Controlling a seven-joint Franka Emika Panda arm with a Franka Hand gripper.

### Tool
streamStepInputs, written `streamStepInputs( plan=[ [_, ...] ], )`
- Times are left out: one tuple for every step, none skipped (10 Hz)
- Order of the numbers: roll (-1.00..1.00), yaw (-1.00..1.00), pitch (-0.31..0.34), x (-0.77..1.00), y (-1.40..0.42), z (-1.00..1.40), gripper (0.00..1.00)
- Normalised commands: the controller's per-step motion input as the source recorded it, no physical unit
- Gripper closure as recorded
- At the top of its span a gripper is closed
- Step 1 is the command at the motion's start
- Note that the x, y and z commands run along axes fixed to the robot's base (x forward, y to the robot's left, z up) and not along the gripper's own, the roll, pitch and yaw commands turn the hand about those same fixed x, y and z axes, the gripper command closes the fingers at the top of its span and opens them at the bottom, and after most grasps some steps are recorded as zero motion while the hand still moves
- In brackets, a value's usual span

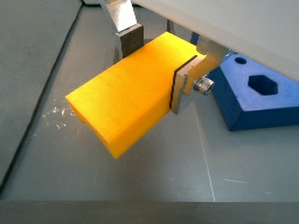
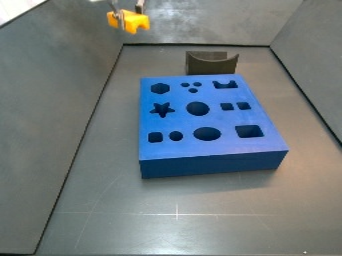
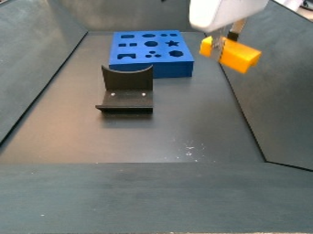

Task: Pick up the arch object. Move up. Place the arch object on the fixture. Regrasp the arch object. Rotate the arch object. Move to above the board. Insert the arch object.
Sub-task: Place the arch object on the fixture.

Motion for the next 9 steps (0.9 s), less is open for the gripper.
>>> streamStepInputs(
  plan=[
    [0.1,0.0,0.057,-0.02,0.01,0.8,1.0],
    [0.1,0.01,0.063,-0.01,0.01,0.65,1.0],
    [0.1,0.01,0.07,-0.01,0.01,0.55,1.0],
    [0.1,0.02,0.077,-0.01,0.01,0.47,1.0],
    [0.11,0.02,0.083,0.0,0.01,0.29,1.0],
    [0.11,0.03,0.086,0.0,0.01,0.22,1.0],
    [-0.04,-1.0,-0.057,1.0,-0.37,-0.03,1.0],
    [-0.04,-1.0,-0.055,1.0,-0.37,-0.06,1.0],
    [-0.05,-1.0,-0.058,1.0,-0.32,-0.06,1.0]
  ],
)
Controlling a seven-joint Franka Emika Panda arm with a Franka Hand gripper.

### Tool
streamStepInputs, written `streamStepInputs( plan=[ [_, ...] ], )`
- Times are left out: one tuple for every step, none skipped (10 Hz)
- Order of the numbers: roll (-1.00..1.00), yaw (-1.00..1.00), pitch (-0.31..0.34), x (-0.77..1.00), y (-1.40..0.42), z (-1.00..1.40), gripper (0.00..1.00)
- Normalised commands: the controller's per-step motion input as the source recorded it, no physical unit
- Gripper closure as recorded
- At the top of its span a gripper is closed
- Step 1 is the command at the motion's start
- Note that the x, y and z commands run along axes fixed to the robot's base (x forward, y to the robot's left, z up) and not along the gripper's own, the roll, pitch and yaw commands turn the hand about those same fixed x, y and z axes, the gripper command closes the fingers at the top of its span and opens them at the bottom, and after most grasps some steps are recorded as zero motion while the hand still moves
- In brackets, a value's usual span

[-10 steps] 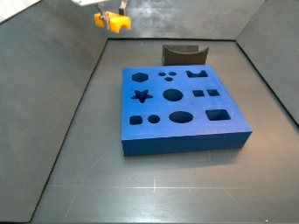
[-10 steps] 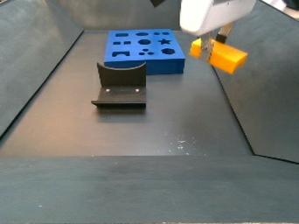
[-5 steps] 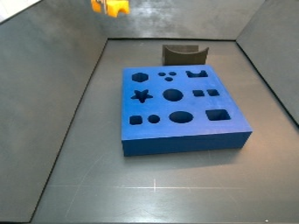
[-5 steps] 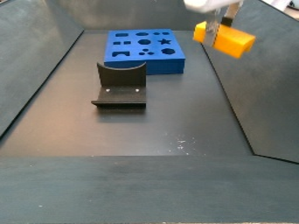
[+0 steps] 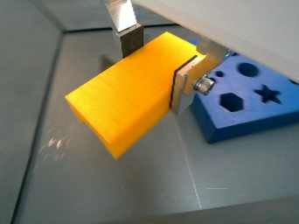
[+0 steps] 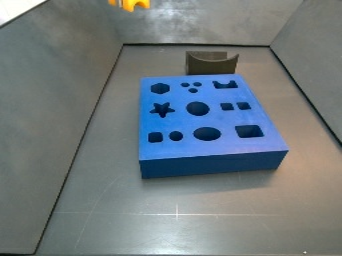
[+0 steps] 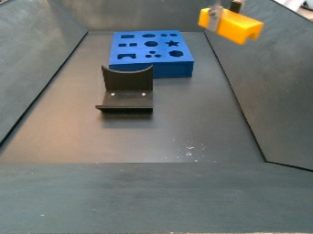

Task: Pick up the arch object. Move up. Place the arch object on the fixture. Regrasp the arch object. Rotate the arch object. Move to above the board. Insert the arch object.
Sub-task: Place the arch object on the fixture.

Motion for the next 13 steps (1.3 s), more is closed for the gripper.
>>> streamStepInputs(
  plan=[
    [-0.06,-1.0,-0.057,1.0,-0.29,-0.06,1.0],
    [-0.08,-1.0,-0.054,1.0,-0.27,-0.05,1.0],
    [-0.09,-1.0,-0.053,1.0,-0.24,-0.05,1.0],
    [-0.11,-1.0,-0.049,1.0,-0.21,-0.06,1.0],
    [-0.12,-1.0,-0.045,1.0,-0.2,-0.05,1.0],
    [-0.15,-1.0,-0.041,1.0,-0.17,-0.05,1.0],
    [-0.18,-1.0,-0.043,1.0,-0.16,-0.05,1.0],
    [-0.17,-0.69,-0.032,1.0,-0.13,-0.06,1.0],
    [-0.15,-0.47,-0.026,1.0,-0.12,-0.05,1.0],
    [-0.13,-0.31,-0.019,1.0,-0.1,-0.05,1.0],
    [-0.12,-0.2,-0.014,1.0,-0.09,-0.05,1.0],
    [-0.12,-0.12,-0.005,1.0,-0.08,-0.05,1.0],
    [-1.0,-0.02,0.03,1.0,0.34,0.03,1.0]
  ],
)
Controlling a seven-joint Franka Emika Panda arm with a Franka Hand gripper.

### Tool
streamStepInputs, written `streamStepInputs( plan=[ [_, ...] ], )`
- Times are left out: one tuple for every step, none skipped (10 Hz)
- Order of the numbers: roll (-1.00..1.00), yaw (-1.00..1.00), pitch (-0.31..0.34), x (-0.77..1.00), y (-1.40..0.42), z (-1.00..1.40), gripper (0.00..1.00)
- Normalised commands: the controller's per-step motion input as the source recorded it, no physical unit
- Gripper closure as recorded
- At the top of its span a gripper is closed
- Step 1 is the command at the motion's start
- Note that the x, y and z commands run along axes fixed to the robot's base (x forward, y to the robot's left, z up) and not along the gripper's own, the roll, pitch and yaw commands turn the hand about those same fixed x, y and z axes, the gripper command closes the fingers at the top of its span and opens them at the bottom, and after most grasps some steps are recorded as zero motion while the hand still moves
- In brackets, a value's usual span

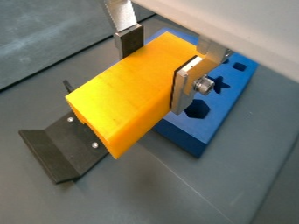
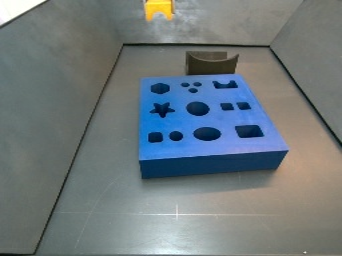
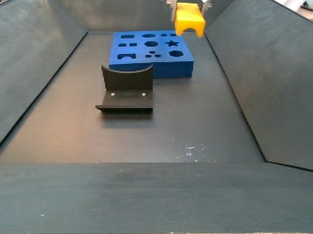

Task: Pick up the arch object. Move up. Place the arch object on the fixture. Regrasp the arch object. Rotate the arch object. Move to above the board. Insert the arch object.
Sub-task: Place the arch object on the fixture.

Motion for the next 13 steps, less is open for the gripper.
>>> streamStepInputs(
  plan=[
    [-1.0,-0.02,0.034,1.0,0.36,0.03,1.0],
    [-1.0,-0.03,0.042,1.0,0.34,0.03,1.0],
    [-1.0,-0.03,0.06,1.0,0.27,0.02,1.0],
    [-1.0,-0.04,0.073,1.0,0.23,0.02,1.0],
    [-1.0,-0.04,0.08,1.0,0.22,0.01,1.0],
    [-1.0,-0.06,0.089,1.0,0.17,0.0,1.0],
    [-1.0,-0.06,0.091,1.0,0.15,-0.01,1.0],
    [-1.0,-0.08,0.093,1.0,0.13,-0.01,1.0],
    [-1.0,-0.09,0.095,1.0,0.12,-0.02,1.0],
    [-1.0,-0.1,0.097,1.0,0.1,-0.02,1.0],
    [-1.0,-0.12,0.094,1.0,0.1,-0.02,1.0],
    [-0.9,-0.13,0.076,1.0,0.08,-0.03,1.0],
    [-0.8,-0.13,0.066,1.0,0.08,-0.03,1.0]
  ],
)
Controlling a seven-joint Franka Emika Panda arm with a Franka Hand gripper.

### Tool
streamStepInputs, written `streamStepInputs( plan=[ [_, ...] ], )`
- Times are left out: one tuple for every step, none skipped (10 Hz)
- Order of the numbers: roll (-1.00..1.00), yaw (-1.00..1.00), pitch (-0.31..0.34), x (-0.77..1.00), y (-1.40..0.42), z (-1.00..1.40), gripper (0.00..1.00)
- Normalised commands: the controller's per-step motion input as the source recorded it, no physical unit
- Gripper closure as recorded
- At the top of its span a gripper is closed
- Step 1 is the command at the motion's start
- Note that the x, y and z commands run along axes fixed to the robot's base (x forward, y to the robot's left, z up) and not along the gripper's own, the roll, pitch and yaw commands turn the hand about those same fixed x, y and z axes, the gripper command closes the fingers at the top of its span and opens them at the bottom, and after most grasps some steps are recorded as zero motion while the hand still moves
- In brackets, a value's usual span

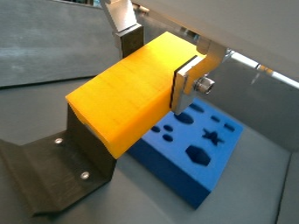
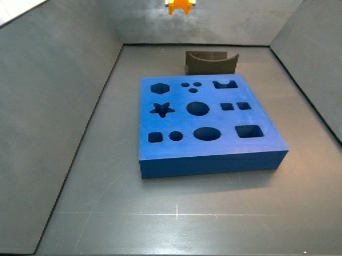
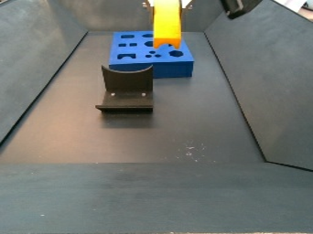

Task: Pick up the arch object. Move up. Place the arch object on the fixture. Regrasp the arch object. Rotate the arch object. Move to above the board. Insert the arch object.
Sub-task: Place the arch object on the fixture.

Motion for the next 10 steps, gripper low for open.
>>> streamStepInputs(
  plan=[
    [-0.61,-0.12,0.045,1.0,0.07,-0.03,1.0],
    [-0.46,-0.11,0.035,1.0,0.07,-0.03,1.0],
    [-0.28,-0.1,0.024,1.0,0.06,-0.03,1.0],
    [-0.22,-0.09,0.02,1.0,0.05,-0.03,1.0],
    [-0.18,-0.08,0.014,1.0,0.05,-0.02,1.0],
    [-0.18,-0.07,0.013,1.0,0.05,-0.03,1.0],
    [-0.18,-0.06,0.019,0.93,0.04,-0.03,1.0],
    [-0.18,-0.06,0.023,0.89,0.04,-0.03,1.0],
    [-0.18,-0.06,0.032,0.82,0.04,-0.02,1.0],
    [-0.18,-0.05,0.038,0.78,0.03,-0.03,1.0]
  ],
)
